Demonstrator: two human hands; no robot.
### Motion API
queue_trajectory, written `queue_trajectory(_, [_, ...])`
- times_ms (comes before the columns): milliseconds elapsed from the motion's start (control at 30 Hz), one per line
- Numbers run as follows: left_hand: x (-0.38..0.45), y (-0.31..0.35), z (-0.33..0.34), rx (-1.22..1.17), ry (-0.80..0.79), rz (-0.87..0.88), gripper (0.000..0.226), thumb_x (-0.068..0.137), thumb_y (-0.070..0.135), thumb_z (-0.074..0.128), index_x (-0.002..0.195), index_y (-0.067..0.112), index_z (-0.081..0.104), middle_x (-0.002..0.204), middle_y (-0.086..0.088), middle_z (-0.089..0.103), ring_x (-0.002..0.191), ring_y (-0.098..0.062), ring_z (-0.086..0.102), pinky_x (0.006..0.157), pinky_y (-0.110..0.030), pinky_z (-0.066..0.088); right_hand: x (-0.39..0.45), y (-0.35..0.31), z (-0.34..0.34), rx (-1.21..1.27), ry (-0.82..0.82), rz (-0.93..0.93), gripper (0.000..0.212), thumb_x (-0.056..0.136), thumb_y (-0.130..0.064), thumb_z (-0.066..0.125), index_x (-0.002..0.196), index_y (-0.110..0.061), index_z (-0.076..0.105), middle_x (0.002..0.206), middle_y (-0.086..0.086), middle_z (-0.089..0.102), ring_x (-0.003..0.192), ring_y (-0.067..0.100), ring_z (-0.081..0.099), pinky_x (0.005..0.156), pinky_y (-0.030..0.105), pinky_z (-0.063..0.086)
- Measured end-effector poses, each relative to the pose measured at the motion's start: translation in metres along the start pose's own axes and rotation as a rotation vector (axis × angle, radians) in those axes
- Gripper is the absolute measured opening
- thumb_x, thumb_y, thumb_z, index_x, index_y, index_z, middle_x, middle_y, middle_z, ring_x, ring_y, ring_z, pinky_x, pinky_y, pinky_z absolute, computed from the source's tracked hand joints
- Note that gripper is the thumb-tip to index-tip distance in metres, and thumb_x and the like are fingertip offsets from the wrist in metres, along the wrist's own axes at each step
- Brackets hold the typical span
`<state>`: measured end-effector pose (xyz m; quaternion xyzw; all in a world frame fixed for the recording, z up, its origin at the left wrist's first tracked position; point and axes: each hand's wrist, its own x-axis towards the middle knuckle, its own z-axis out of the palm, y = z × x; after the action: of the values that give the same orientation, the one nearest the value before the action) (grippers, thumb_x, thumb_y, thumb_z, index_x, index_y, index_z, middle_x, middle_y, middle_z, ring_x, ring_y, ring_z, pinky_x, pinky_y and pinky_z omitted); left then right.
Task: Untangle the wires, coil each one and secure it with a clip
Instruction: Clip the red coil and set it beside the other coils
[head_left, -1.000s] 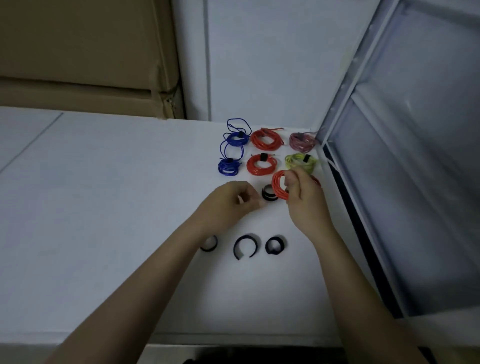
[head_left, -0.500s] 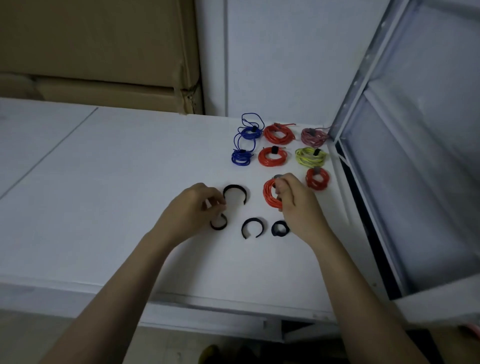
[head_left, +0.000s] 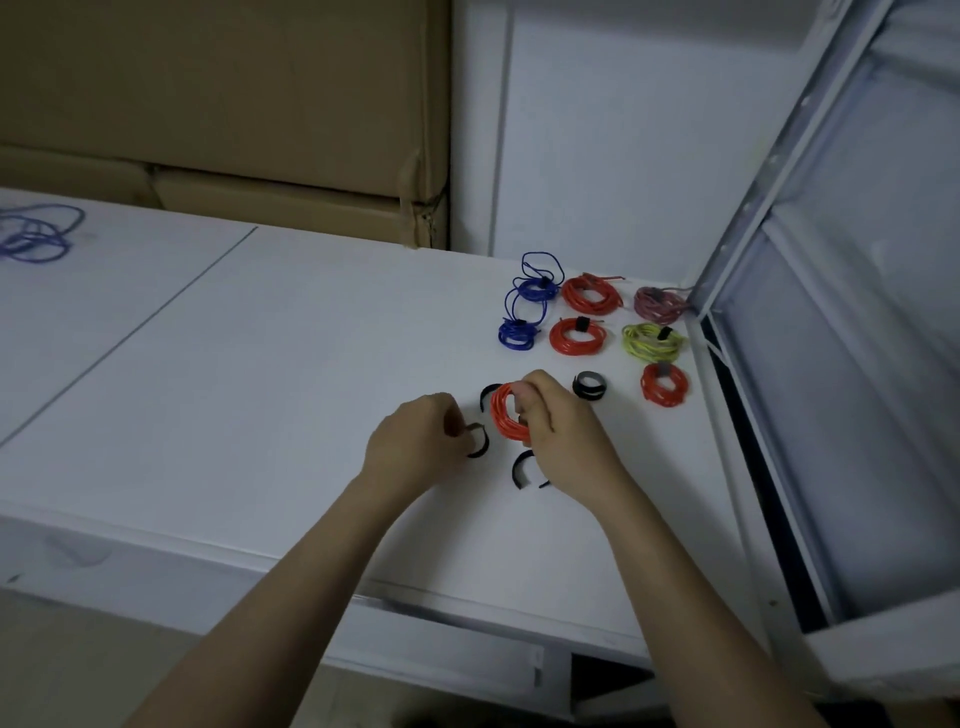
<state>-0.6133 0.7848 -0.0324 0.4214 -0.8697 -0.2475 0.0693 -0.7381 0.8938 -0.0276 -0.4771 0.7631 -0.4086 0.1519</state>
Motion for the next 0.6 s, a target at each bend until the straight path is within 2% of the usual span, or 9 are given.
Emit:
queue_trajectory(100, [-0.001,0.004,-0.004,-0.208,0.138,0.115,0.01,0.086,0.025,0.066,0.084,0.016,0.062,0.079,0.005,0.065,0.069,-0.016,0.061,0.06,-0.031,0.048,0.004,-0.012,0.004,0.095,-0.006,0.014,0.02,0.103,-0.028,0.034,0.091,-0.022,0.049,0.08,-0.01,0.053,0.075,0.007,0.051,0.067,0.025,0.044])
queue_trajectory(133, [-0.001,0.007,-0.007,-0.285,0.157,0.134,0.01,0.087,0.024,0.066,0.082,0.016,0.061,0.074,0.007,0.065,0.065,-0.012,0.062,0.057,-0.029,0.048,0.005,-0.015,0.005,0.115,-0.011,0.026,0.02,0.103,-0.029,0.034,0.094,-0.022,0.051,0.087,-0.009,0.055,0.081,0.008,0.053,0.07,0.024,0.046])
queue_trajectory(233, [0.0,0.014,-0.013,-0.553,0.171,0.105,0.011,0.089,0.019,0.064,0.08,0.012,0.062,0.07,0.005,0.066,0.057,-0.005,0.064,0.053,-0.024,0.049,0.008,-0.018,0.006,0.214,-0.005,0.107,0.021,0.103,-0.031,0.034,0.1,-0.024,0.054,0.099,-0.005,0.059,0.095,0.013,0.058,0.082,0.032,0.053])
queue_trajectory(333, [0.002,0.016,-0.019,-0.84,0.159,0.036,0.014,0.091,0.015,0.062,0.087,0.002,0.062,0.077,-0.003,0.07,0.066,-0.011,0.07,0.055,-0.022,0.053,0.007,-0.018,0.001,0.253,-0.028,0.16,0.024,0.103,-0.032,0.034,0.102,-0.023,0.056,0.088,-0.009,0.059,0.076,0.009,0.06,0.076,0.029,0.052])
queue_trajectory(400, [0.003,0.018,-0.022,-0.897,0.116,0.043,0.015,0.093,0.017,0.061,0.089,0.002,0.06,0.081,-0.007,0.071,0.071,-0.015,0.071,0.059,-0.023,0.055,0.006,-0.018,-0.003,0.265,-0.083,0.184,0.026,0.103,-0.033,0.034,0.101,-0.022,0.057,0.084,-0.008,0.058,0.068,0.008,0.058,0.072,0.028,0.05])
queue_trajectory(500, [0.004,0.023,-0.024,-0.875,0.09,0.06,0.016,0.095,0.02,0.059,0.091,0.005,0.059,0.083,-0.009,0.072,0.073,-0.021,0.071,0.064,-0.03,0.059,0.006,-0.019,-0.005,0.248,-0.172,0.185,0.029,0.103,-0.034,0.034,0.101,-0.019,0.059,0.086,-0.006,0.06,0.07,0.01,0.059,0.065,0.023,0.049])
queue_trajectory(600, [0.004,0.025,-0.024,-0.8,0.13,0.089,0.015,0.094,0.025,0.058,0.09,0.01,0.059,0.078,-0.002,0.073,0.072,-0.019,0.071,0.07,-0.034,0.06,0.008,-0.021,-0.004,0.229,-0.166,0.185,0.031,0.103,-0.036,0.034,0.098,-0.018,0.059,0.084,-0.005,0.06,0.07,0.011,0.06,0.07,0.03,0.052])
